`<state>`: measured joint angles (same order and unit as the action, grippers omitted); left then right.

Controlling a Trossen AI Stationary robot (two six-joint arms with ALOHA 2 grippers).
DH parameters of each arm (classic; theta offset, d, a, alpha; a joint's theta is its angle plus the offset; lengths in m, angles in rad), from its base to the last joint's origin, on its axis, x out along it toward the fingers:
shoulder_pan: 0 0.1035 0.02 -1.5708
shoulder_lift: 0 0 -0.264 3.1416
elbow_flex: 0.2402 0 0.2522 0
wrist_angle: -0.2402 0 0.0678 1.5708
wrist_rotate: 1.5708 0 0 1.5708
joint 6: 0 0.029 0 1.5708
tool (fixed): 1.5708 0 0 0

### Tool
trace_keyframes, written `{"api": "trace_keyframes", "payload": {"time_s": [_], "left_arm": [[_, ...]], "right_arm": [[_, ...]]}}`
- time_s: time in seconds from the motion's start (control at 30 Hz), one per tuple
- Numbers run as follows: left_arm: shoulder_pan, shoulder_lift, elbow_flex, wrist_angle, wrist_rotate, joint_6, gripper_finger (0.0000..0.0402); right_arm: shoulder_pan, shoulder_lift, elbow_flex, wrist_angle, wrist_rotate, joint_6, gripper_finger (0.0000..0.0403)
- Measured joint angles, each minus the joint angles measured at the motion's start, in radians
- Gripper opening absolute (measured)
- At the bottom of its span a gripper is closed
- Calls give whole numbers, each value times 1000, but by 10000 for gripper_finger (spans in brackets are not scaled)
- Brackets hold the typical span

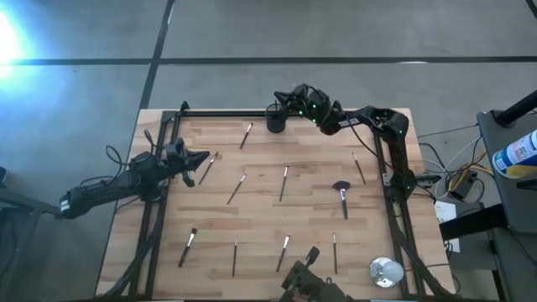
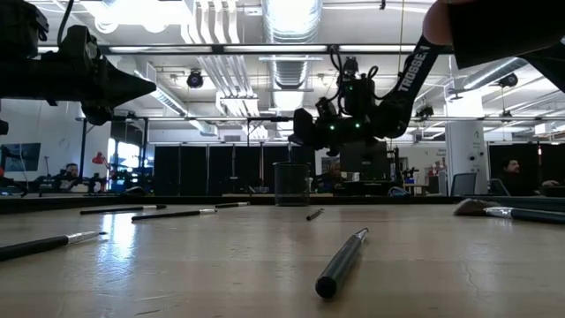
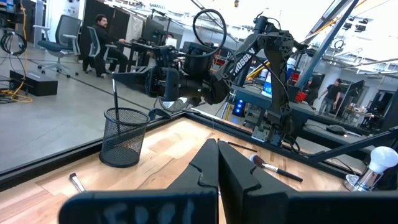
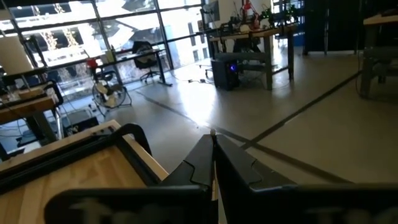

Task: Put items in baskets/containers
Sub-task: Put the black eyeshadow brush into the black pen holder, then put the black highlighter brush into the black pen holder

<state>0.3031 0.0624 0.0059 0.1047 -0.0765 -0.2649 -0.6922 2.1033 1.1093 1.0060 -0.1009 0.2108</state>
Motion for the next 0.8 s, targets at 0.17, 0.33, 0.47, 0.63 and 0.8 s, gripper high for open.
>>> {"api": "trace_keyframes", "payload": {"time_s": [0.17,0.33,0.47,0.63,0.8], "left_arm": [[0,0,0,0,0,0,0],[0,0,0,0,0,0,0],[0,0,0,1,0,0,0],[0,0,0,0,0,0,0],[0,0,0,0,0,1,0]], "right_arm": [[0,0,11,-24,1,9,28],[0,0,29,-66,7,11,43],[0,0,39,-86,7,4,44],[1,-10,48,-131,7,6,35],[21,-90,48,-273,7,-35,17]]}}
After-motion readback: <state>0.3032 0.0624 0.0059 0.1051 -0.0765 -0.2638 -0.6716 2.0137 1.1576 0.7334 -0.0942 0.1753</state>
